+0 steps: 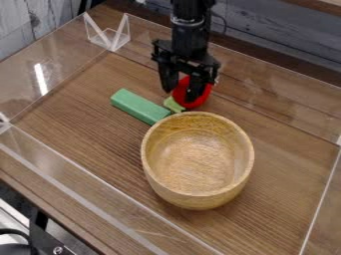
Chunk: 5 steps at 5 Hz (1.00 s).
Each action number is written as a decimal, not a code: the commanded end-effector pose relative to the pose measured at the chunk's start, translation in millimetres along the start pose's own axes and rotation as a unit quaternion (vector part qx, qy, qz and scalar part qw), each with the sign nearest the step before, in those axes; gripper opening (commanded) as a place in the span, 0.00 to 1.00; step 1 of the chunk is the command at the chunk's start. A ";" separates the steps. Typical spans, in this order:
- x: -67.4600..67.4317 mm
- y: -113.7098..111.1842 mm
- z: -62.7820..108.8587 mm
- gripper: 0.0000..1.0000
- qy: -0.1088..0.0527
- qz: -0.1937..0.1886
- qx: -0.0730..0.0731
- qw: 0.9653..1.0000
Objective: Move the red object to the left side of the table
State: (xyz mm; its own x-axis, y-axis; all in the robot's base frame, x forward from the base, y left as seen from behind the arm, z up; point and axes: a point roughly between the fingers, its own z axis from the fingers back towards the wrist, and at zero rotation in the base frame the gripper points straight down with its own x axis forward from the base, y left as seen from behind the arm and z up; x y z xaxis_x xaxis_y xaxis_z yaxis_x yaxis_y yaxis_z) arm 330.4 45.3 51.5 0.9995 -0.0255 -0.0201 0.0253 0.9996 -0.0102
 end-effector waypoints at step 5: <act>12.3 -0.4 64.0 1.00 -0.075 -0.013 -0.006 0.997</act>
State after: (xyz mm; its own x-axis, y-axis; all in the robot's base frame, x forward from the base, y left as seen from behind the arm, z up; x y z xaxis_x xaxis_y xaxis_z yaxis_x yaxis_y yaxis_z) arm 335.6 40.1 95.8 0.9967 -0.0502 0.0637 0.0525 0.9980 -0.0358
